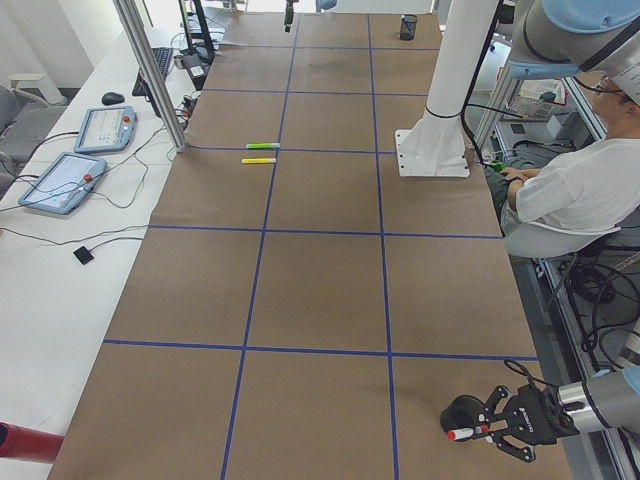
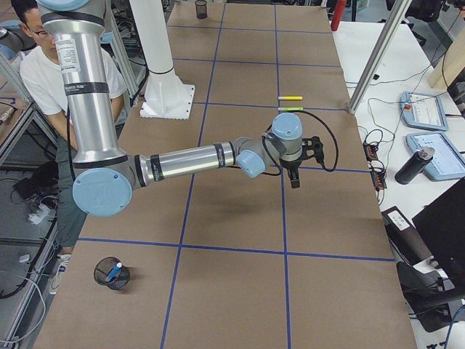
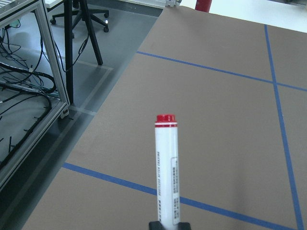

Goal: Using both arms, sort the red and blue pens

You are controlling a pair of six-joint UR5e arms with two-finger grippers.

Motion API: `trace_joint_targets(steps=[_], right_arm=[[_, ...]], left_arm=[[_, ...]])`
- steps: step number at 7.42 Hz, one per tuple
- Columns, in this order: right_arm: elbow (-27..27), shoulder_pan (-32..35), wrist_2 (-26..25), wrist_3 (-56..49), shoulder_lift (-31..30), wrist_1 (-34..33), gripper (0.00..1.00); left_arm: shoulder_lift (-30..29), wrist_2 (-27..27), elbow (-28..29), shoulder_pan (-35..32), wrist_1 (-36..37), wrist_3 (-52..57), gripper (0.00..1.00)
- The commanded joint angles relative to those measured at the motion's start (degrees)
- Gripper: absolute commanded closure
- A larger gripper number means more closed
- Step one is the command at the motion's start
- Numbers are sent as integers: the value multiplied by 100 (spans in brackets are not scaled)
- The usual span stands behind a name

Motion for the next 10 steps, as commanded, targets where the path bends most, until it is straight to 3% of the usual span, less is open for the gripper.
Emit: trace_joint_targets(steps=[1, 4, 8, 9, 10], right_arm=[[-2, -12, -9, -3, -25, 17, 0], [-2, -3, -9, -3, -34, 26, 0], [-11, -12, 0, -3, -43, 26, 0], [-2, -3, 0, -3, -43, 26, 0], [-11, -3, 0, -3, -51, 26, 0]], left_arm=[[-243, -455, 31, 7, -121, 94, 100], [-351, -457, 49, 7, -130, 998, 100], [-351, -667, 242, -2, -270, 1132, 100], [-351, -677, 251, -2, -323, 1132, 83], [-351, -703, 251, 7, -367, 1115, 58]])
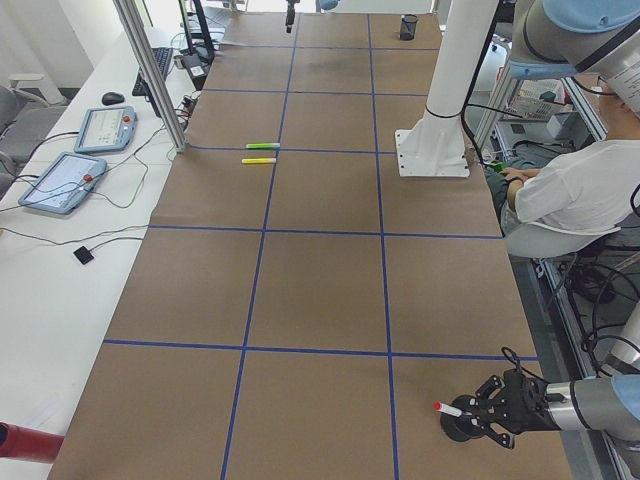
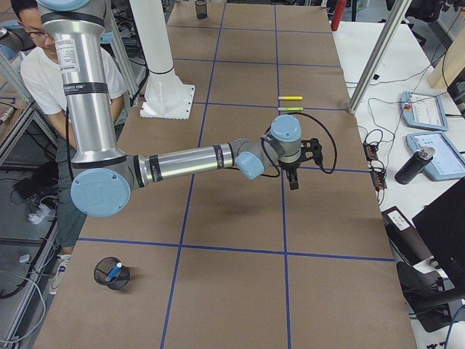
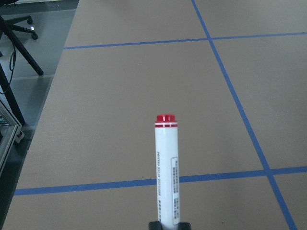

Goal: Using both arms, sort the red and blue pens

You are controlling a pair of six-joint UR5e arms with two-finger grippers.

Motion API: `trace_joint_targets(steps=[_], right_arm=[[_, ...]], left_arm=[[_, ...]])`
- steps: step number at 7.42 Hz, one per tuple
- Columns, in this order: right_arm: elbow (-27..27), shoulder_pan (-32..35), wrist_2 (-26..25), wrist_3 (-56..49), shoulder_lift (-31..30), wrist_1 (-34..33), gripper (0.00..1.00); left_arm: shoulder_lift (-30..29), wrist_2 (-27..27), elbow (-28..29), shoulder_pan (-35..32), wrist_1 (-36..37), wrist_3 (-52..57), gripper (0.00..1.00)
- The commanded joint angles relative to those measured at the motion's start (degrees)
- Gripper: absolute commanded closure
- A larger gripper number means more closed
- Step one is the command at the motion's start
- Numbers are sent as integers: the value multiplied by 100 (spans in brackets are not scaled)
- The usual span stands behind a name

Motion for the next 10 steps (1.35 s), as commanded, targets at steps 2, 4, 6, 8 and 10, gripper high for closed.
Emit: trace_joint_targets(steps=[2, 4, 6, 8, 10], right_arm=[[32, 3, 18, 0, -8, 0, 0], [59, 3, 44, 0, -8, 0, 0], [190, 12, 44, 9, -16, -43, 0], [191, 12, 9, 9, -16, -44, 0], [191, 12, 0, 9, -16, -44, 0]], left_arm=[[0, -37, 6, 6, -67, -5, 0], [0, -81, 33, -3, -146, -14, 0], [-44, -177, -20, 14, -111, -75, 0], [-603, -824, -343, 6, 717, -181, 0], [-1288, -1590, -1150, -317, 2534, -172, 0]])
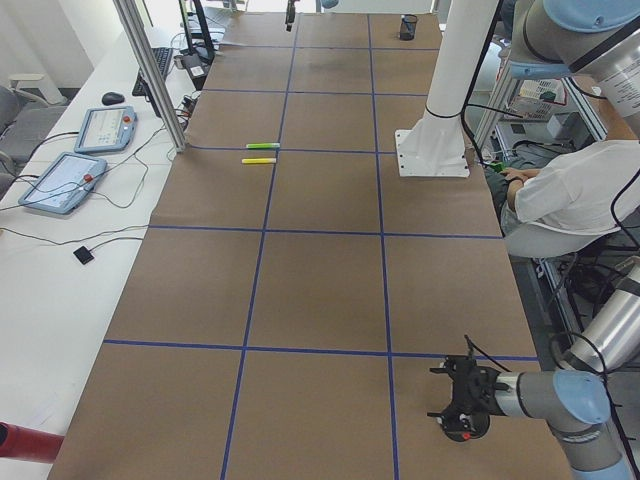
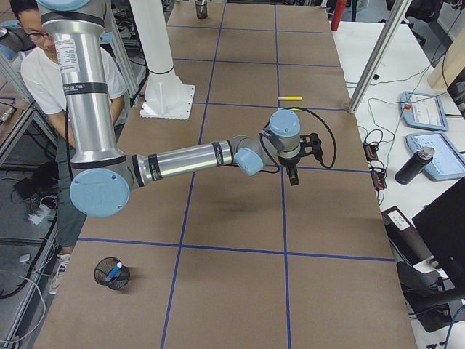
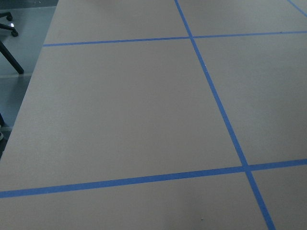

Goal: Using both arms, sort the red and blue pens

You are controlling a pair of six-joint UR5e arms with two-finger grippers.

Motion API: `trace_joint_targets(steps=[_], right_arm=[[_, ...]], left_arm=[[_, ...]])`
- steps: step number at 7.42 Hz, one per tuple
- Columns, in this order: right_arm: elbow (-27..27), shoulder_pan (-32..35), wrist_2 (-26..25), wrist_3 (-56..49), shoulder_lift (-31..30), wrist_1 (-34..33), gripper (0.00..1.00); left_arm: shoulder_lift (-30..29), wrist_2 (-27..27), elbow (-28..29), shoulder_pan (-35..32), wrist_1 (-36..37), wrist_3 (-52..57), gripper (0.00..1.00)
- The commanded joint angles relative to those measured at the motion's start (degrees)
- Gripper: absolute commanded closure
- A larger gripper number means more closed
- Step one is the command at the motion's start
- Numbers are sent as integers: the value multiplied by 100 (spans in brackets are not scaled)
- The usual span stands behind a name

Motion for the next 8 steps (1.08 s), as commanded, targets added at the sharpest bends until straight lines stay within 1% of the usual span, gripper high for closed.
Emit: trace_joint_targets(steps=[1, 2, 4, 5, 6, 7, 8], right_arm=[[-2, 0, -32, 0, -35, -1, 0], [-2, 0, -76, 0, -53, -1, 0], [-28, 0, -138, 0, -53, -18, 0], [-54, 0, -147, -9, -53, -27, 0], [-54, 0, -147, -9, -44, -36, 0], [-89, -8, -147, -9, 8, -106, 0], [-89, -52, -147, -26, 43, -202, 0]], left_arm=[[-869, -772, -744, -517, 2074, 44, 0], [-1343, -810, -929, -520, 2910, 79, 0], [-2502, -810, -940, -450, 4414, 114, 0], [-3074, -784, -940, -162, 5222, 123, 0], [-3506, -758, -940, 84, 5848, 123, 0], [-3893, -749, -931, 287, 6437, 123, 0], [-4158, -731, -931, 567, 6843, 132, 0]])
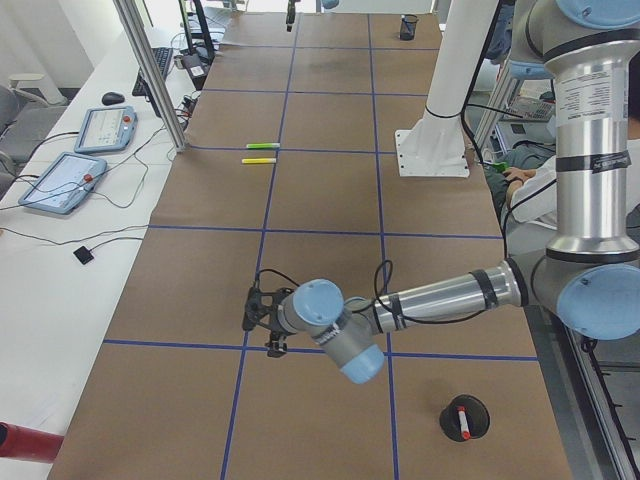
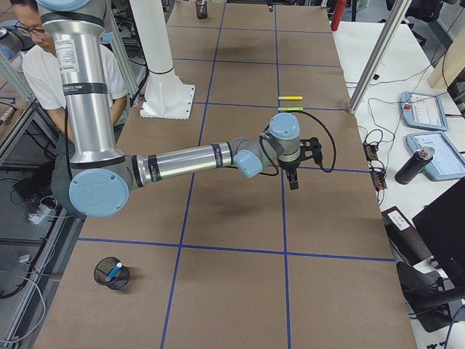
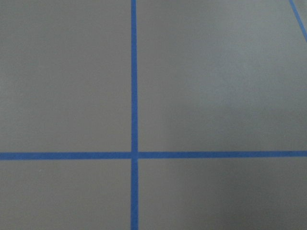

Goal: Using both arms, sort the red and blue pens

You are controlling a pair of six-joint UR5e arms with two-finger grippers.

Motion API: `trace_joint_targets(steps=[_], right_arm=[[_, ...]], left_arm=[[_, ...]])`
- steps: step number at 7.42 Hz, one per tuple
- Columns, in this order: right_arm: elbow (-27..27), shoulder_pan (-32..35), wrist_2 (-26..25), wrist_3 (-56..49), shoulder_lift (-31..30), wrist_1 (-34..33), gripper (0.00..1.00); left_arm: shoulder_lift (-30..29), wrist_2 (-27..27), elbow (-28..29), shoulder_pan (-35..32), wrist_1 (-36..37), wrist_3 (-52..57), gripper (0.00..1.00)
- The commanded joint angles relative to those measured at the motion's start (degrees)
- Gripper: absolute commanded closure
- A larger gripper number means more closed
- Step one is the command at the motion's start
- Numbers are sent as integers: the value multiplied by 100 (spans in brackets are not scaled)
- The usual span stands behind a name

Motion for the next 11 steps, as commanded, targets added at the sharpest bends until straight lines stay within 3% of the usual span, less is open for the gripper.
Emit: trace_joint_targets(steps=[1, 3, 6, 8, 11], right_arm=[[-49, -88, -10, -75, 38, -205, 0], [-67, -106, -19, -137, 117, -504, 0], [-128, -19, -63, -906, 126, -1222, 0], [-128, 130, -212, -1681, 108, -1872, 0], [-146, 131, -142, -1868, -173, -2131, 0]], left_arm=[[-593, 47, -6, 563, 1004, 95, 0], [-988, 100, -23, 670, 2126, 961, 0], [-1139, 100, -24, 706, 2904, 1752, 0], [-1148, 100, -41, 278, 3746, 3052, 0], [-1113, 4, -321, -156, 4784, 3400, 0]])
